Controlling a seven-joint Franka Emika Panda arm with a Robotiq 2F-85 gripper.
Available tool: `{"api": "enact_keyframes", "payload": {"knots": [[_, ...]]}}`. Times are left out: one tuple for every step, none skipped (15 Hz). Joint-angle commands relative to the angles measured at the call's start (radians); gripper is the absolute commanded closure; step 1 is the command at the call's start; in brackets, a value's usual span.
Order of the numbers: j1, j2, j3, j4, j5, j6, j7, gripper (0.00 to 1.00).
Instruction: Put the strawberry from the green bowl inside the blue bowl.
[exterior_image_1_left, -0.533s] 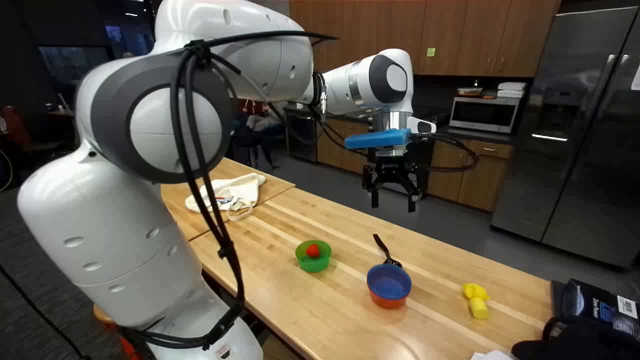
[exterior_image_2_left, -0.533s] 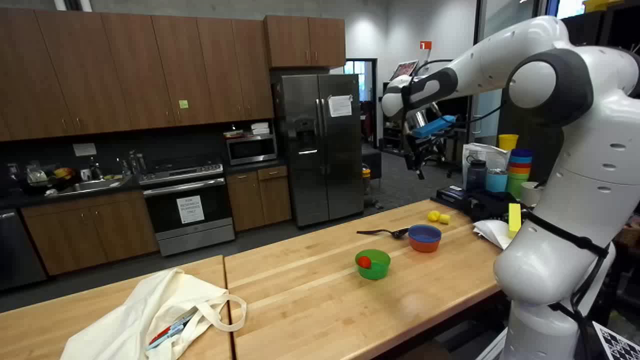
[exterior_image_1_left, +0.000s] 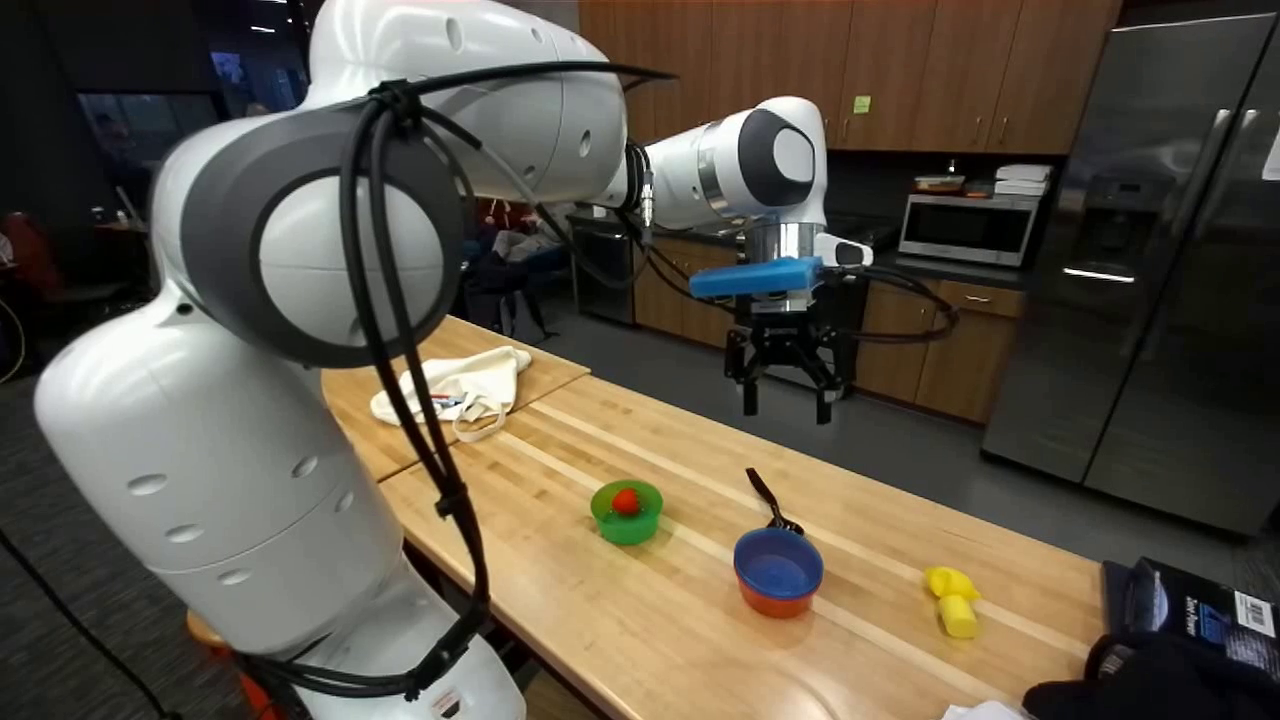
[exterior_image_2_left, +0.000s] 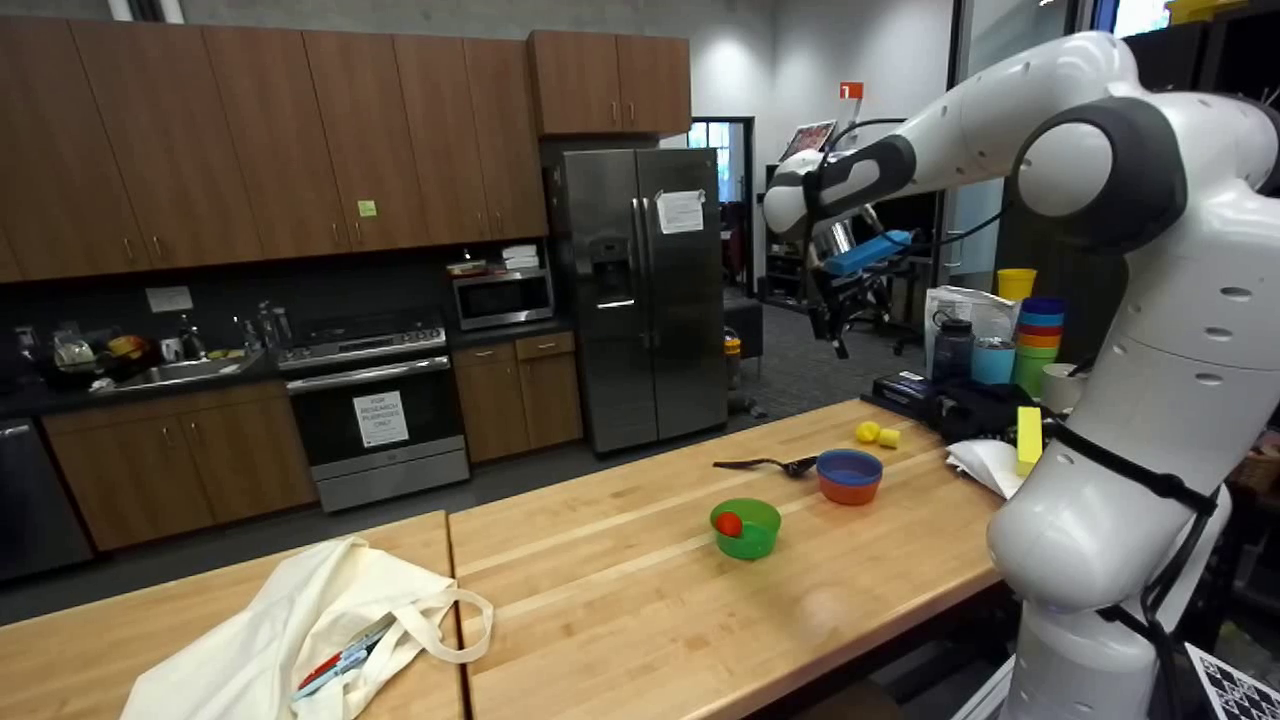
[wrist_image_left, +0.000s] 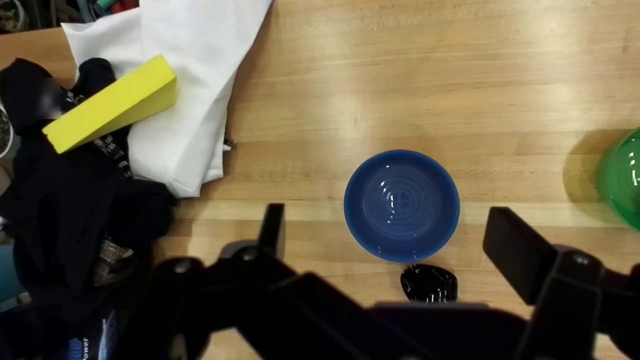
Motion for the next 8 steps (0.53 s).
{"api": "enact_keyframes", "payload": {"knots": [[0.021, -0.005, -0.014, -0.008, 0.001, 0.001, -0.004, 0.00], [0.027, -0.014, -0.012, -0.021, 0.004, 0.006, -0.016, 0.00], [0.035, -0.022, -0.012, -0.035, 0.015, 0.004, -0.034, 0.00], [0.042, -0.030, -0.012, -0.048, 0.030, 0.003, -0.052, 0.00], [0.049, -0.037, -0.012, -0.060, 0.046, -0.005, -0.078, 0.00], [0.057, -0.050, -0.013, -0.083, 0.062, -0.008, -0.106, 0.00], [0.064, -0.061, -0.014, -0.104, 0.074, -0.008, -0.132, 0.00], [0.070, -0.078, -0.015, -0.131, 0.089, -0.003, -0.159, 0.00]]}}
